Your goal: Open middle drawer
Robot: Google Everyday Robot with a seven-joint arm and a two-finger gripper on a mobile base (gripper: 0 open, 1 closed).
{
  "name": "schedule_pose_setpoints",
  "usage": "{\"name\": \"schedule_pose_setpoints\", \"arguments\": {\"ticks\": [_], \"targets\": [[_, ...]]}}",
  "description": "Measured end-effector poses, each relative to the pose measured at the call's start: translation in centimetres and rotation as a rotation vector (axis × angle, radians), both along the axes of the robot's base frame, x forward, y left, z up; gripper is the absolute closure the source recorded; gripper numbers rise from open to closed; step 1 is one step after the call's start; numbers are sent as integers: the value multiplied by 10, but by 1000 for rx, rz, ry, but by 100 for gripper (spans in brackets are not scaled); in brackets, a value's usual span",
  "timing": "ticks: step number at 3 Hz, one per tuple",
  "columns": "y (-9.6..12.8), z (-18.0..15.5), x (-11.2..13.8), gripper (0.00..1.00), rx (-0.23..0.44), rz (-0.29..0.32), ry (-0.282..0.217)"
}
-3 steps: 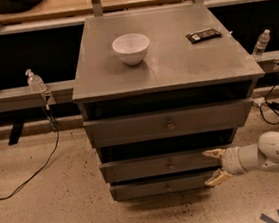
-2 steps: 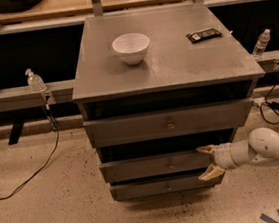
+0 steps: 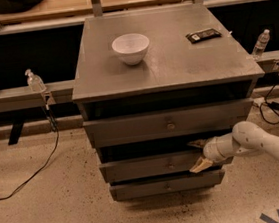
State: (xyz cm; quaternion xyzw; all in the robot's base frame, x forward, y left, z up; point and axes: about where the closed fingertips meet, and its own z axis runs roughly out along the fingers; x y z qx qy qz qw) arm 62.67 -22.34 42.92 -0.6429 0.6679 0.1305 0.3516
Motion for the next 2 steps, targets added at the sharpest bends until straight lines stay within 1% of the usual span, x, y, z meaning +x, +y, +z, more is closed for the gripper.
{"name": "schedule_pose_setpoints", "arguments": {"ticks": [1,2], "targets": [[5,-17,6,32,-27,17,22],[5,-7,-25,34,-36,45,27]]}}
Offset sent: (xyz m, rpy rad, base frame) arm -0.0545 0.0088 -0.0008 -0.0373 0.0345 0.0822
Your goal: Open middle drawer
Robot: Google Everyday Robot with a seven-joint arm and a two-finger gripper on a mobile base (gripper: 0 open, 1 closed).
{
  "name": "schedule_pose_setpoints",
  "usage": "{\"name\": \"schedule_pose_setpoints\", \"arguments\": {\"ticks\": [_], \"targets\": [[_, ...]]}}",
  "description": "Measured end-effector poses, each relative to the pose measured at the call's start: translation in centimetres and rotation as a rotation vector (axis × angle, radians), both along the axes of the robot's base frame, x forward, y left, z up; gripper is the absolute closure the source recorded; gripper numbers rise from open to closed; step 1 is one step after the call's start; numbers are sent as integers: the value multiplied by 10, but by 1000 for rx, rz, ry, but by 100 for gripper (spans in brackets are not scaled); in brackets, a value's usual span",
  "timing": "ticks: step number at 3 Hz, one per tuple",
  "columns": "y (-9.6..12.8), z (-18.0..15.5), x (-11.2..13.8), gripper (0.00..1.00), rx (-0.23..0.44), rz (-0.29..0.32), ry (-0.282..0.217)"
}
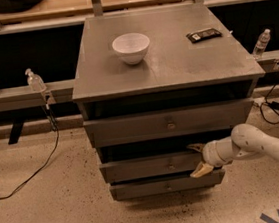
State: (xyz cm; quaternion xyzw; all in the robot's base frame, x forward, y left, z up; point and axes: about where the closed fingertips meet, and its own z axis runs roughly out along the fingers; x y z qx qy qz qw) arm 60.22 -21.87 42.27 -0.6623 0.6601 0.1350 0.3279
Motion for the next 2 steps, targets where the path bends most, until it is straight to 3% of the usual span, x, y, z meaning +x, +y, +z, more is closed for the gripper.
{"name": "schedule_pose_setpoints", "arguments": {"ticks": [1,2], "targets": [[-7,12,-40,34,-11,8,32],[-23,25,-83,36,-10,-11,97]]}}
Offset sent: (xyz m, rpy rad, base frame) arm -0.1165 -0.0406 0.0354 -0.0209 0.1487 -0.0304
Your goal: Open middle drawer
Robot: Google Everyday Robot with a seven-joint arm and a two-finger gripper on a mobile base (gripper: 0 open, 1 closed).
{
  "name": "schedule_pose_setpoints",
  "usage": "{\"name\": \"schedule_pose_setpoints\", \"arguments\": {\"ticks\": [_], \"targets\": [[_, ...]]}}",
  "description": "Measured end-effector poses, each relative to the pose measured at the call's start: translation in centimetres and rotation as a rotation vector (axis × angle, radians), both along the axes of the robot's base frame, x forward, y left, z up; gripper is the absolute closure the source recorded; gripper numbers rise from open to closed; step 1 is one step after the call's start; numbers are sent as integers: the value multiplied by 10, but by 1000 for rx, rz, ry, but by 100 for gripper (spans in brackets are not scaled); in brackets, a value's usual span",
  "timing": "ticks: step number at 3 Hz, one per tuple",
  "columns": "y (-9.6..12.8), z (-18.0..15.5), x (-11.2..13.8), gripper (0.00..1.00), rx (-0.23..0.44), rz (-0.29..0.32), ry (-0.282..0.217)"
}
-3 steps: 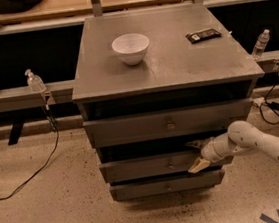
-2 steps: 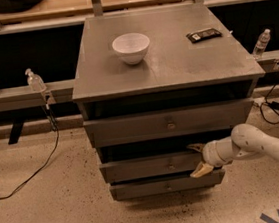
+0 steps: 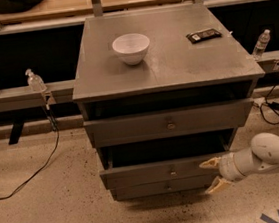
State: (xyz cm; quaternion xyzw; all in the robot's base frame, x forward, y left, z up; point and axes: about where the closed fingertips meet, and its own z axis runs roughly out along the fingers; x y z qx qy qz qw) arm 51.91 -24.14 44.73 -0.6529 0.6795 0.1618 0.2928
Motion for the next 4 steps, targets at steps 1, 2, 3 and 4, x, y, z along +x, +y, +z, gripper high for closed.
{"name": "schedule_pose_setpoints", "arguments": {"ticks": [1,2,3,4], "targets": [[-6,8,-18,36,7,-12,24],[-2,13,-8,35,9,-13,-12],[6,16,18,35,9,-2,-72],[15,22,57,36,21,4,-145]]}}
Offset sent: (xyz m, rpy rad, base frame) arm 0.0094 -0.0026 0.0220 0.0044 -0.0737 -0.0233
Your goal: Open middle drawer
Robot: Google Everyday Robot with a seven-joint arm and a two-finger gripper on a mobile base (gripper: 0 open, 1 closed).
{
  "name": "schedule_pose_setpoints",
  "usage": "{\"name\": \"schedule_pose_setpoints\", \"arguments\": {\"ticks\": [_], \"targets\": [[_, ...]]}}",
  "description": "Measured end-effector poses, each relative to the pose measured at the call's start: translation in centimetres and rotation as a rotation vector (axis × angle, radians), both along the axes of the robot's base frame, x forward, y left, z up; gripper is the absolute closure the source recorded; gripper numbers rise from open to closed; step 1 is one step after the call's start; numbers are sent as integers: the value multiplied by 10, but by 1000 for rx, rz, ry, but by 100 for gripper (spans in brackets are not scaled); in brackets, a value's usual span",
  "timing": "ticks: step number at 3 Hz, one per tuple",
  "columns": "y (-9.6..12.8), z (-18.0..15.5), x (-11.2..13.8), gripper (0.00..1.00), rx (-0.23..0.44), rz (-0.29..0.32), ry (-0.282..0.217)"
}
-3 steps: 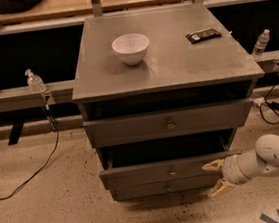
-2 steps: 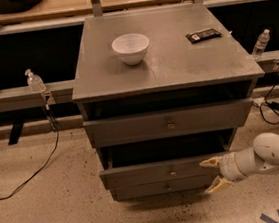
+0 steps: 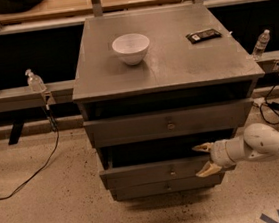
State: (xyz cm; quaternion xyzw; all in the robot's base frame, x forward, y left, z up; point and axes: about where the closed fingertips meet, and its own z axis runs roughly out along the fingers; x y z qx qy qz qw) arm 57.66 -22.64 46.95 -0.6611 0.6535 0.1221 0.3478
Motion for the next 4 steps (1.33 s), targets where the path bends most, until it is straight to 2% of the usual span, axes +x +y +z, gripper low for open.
{"name": "schedule_pose_setpoints", "arguments": {"ticks": [1,2,3,4], "targets": [[8,-16,27,36,-29,13,4],[9,-48,39,37,-70,13,47],[10,-50,34,41,-74,11,59],[9,-35,8,44,-59,29,62]]}}
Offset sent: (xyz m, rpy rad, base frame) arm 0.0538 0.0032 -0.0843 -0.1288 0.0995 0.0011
